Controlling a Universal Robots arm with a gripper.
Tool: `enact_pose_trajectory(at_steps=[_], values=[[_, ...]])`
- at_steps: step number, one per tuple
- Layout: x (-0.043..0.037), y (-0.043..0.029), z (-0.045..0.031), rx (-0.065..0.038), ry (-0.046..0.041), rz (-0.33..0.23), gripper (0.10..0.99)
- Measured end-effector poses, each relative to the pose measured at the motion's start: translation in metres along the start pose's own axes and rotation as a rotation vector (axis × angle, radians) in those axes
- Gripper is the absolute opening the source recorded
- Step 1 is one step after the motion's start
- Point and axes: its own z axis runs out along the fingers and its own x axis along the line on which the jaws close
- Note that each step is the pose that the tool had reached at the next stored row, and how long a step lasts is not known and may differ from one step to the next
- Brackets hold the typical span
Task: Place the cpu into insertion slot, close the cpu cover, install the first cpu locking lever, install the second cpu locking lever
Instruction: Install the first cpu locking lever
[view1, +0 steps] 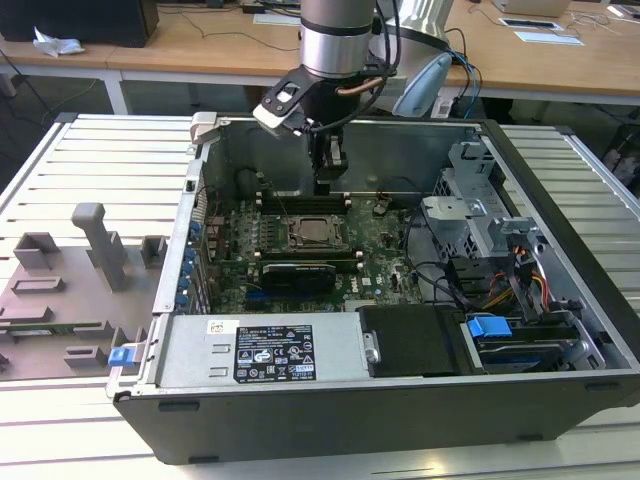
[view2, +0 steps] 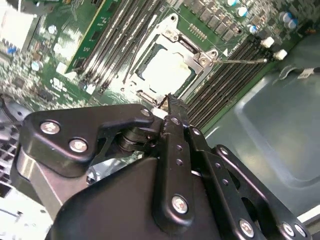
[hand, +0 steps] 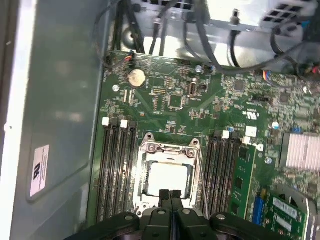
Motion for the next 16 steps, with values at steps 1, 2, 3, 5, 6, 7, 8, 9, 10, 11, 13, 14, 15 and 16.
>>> enact_pose_trajectory(at_steps=[1, 2, 3, 5, 6, 7, 8, 9, 10, 11, 13, 14, 15, 16], values=[[0.0, 0.0, 0.0, -0.001, -0.0003, -0.049, 0.106], [0.0, 0.0, 0.0, -0.003, -0.0006, -0.108, 0.106], [0.0, 0.0, 0.0, -0.004, -0.0009, -0.155, 0.106], [0.0, 0.0, 0.0, -0.005, -0.001, -0.191, 0.106], [0.0, 0.0, 0.0, -0.006, -0.0012, -0.217, 0.106], [0.0, 0.0, 0.0, -0.007, -0.0014, -0.252, 0.106], [0.0, 0.0, 0.0, -0.008, -0.0017, -0.291, 0.106], [0.0, 0.0, 0.0, -0.008, -0.0017, -0.303, 0.106], [0.0, 0.0, 0.0, -0.009, -0.0019, -0.329, 0.106], [0.0, 0.0, 0.0, -0.01, -0.0021, -0.356, 0.106], [0.0, 0.0, 0.0, -0.011, -0.0022, -0.383, 0.106], [0.0, 0.0, 0.0, -0.011, -0.0023, -0.4, 0.106], [0.0, 0.0, 0.0, -0.011, -0.0024, -0.413, 0.106], [0.0, 0.0, 0.0, -0.012, -0.0024, -0.425, 0.106]])
